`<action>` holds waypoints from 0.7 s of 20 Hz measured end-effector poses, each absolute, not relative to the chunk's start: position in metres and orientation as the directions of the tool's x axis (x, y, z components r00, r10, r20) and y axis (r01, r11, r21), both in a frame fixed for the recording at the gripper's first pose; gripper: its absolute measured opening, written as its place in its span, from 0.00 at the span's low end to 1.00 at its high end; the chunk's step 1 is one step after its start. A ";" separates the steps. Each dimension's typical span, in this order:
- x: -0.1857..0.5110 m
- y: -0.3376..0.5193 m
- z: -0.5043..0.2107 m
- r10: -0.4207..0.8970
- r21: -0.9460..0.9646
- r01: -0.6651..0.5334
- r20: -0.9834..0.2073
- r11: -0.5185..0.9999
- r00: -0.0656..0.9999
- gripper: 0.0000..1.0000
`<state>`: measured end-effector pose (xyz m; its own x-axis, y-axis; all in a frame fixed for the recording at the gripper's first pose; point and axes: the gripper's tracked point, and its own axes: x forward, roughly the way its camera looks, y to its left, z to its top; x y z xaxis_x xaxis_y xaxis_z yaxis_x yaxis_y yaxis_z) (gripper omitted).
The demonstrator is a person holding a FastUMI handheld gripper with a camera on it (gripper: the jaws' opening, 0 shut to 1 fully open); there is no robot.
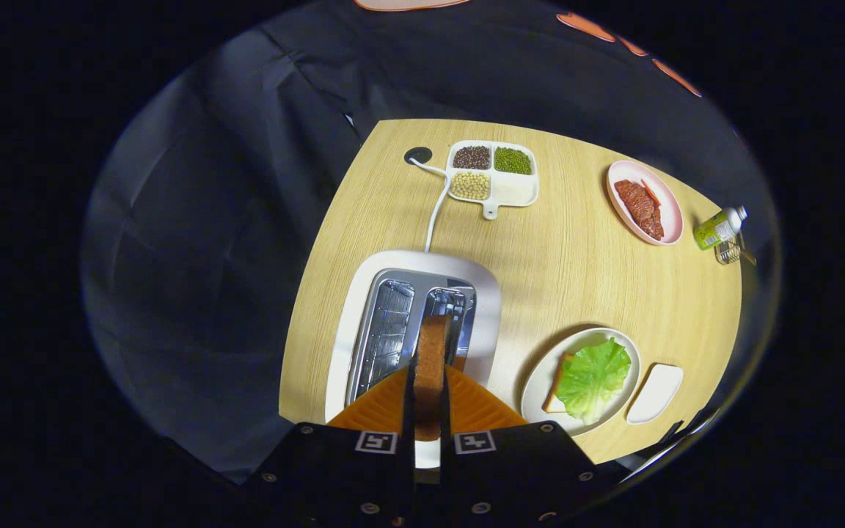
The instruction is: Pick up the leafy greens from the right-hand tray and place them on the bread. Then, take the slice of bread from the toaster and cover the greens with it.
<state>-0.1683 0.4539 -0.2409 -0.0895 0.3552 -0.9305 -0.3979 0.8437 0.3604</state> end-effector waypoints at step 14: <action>-0.130 0.404 -0.178 0.628 0.591 -0.297 -0.778 0.750 0.036 0.08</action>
<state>-0.1301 0.4044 -0.1777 0.0364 0.6276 -0.7777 -0.2966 0.7500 0.5913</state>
